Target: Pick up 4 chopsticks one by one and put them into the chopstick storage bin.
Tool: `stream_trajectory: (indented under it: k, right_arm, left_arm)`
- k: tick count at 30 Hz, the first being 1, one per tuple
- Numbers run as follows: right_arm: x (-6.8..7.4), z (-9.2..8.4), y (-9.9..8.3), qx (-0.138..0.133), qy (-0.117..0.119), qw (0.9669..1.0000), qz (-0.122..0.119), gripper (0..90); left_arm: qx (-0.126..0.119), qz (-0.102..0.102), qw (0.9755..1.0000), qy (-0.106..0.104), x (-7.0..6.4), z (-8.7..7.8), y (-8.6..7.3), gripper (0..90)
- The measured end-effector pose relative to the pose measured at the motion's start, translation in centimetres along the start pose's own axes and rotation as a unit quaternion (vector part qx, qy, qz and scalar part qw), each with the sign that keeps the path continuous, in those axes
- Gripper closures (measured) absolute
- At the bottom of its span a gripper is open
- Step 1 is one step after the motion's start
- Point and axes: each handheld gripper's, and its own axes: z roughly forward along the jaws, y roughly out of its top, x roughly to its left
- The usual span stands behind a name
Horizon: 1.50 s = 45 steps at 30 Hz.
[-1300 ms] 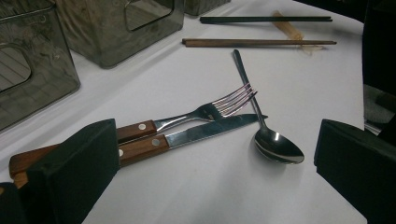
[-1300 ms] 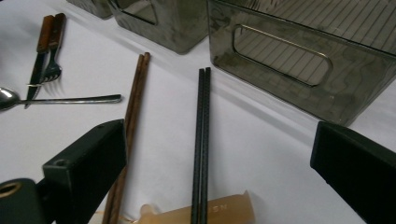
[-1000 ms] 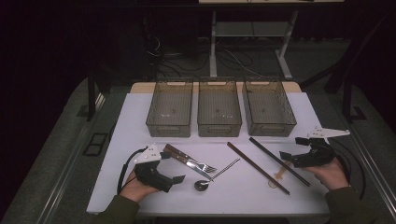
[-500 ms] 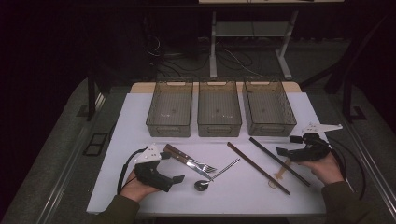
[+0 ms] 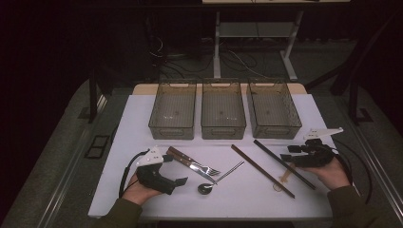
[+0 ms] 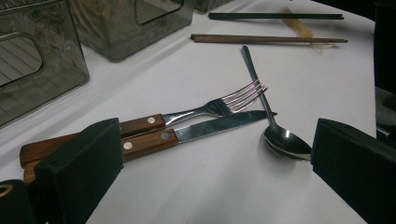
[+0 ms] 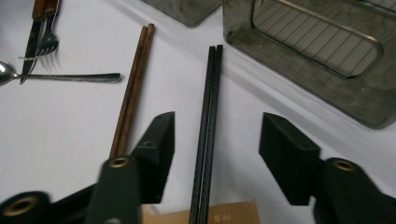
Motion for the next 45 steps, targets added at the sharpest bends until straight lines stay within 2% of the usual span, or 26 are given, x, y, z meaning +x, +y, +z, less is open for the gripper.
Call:
stream_trajectory:
  k: [1, 3, 4, 13, 21, 45]
  right_arm:
    - [0.1, 0.0, 0.0, 0.009, -0.003, 1.0000, -0.003, 53.7]
    - [0.2, 0.0, 0.0, 0.012, -0.005, 0.9999, -0.004, 56.1]
    - [0.2, 0.0, -0.1, 0.019, -0.004, 0.9998, -0.005, 60.8]
    - [0.4, 0.4, -0.2, 0.048, -0.009, 0.9988, -0.007, 73.8]
    - [0.5, 0.7, -0.3, 0.066, -0.011, 0.9977, -0.010, 77.2]
    - [0.6, 1.1, -0.4, 0.089, -0.024, 0.9955, -0.021, 81.1]
  left_arm:
    - [0.001, 0.000, 1.0000, 0.001, 0.0, 0.0, 0.0, 1.1]
    - [0.002, 0.001, 1.0000, 0.001, 0.0, 0.0, 0.0, 1.1]
    - [0.002, 0.001, 1.0000, 0.001, 0.0, 0.0, 0.0, 1.1]
    - [0.003, 0.001, 1.0000, 0.003, 0.0, 0.0, 0.0, 1.1]
    - [0.003, 0.002, 1.0000, 0.004, 0.0, 0.1, -0.1, 1.2]
    - [0.004, 0.002, 1.0000, 0.003, 0.0, 0.1, -0.1, 1.2]
